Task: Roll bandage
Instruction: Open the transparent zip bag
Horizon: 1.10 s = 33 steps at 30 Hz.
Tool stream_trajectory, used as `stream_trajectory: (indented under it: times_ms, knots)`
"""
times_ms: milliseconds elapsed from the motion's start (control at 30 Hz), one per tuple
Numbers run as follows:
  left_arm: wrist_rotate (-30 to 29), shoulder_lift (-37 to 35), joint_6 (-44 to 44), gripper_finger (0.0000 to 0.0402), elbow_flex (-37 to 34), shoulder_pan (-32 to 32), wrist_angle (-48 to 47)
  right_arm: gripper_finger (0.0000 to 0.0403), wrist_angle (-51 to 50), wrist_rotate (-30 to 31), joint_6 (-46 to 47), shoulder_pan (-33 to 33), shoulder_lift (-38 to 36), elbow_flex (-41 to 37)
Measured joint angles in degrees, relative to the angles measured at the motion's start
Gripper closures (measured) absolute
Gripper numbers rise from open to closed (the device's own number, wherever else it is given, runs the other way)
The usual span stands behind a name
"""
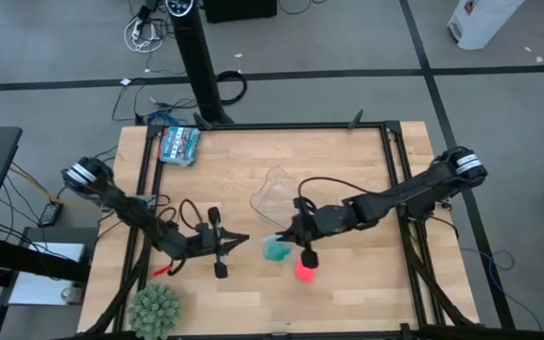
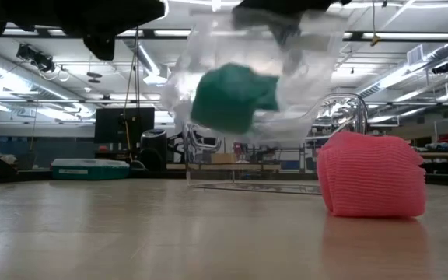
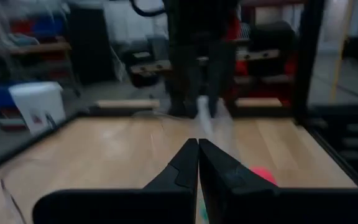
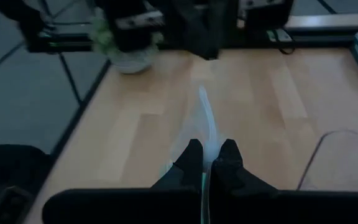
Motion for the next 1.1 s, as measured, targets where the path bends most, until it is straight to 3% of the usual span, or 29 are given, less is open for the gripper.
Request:
stream_trajectory:
  times_ms: [133,333,633,767,1100]
  knots:
    - [1.6,-3.9,-4.9,0.0381,1.1,0.0,-11.7,0.0403,2.5,-0.5,-2.0,-1.5,3.5,0.0]
    - [-0.8,-3.8,-8.6,0.0368,1.9,0.4,-15.7,0.0403,5.2,-0.5,-5.3,-2.7,4.4,0.0]
    - [-2.5,-3.7,-14.3,0.0242,1.9,1.7,-20.1,0.0403,6.3,-1.6,-7.6,-3.0,4.7,0.0]
    - [-1.2,-3.8,-14.3,0.0209,1.9,2.3,-20.1,0.0403,7.6,-2.0,-9.0,-3.4,4.7,0.0]
    - [2.1,-3.8,-14.6,0.0205,1.9,3.6,-19.4,0.0403,12.1,-3.0,-11.1,-3.7,4.7,0.0]
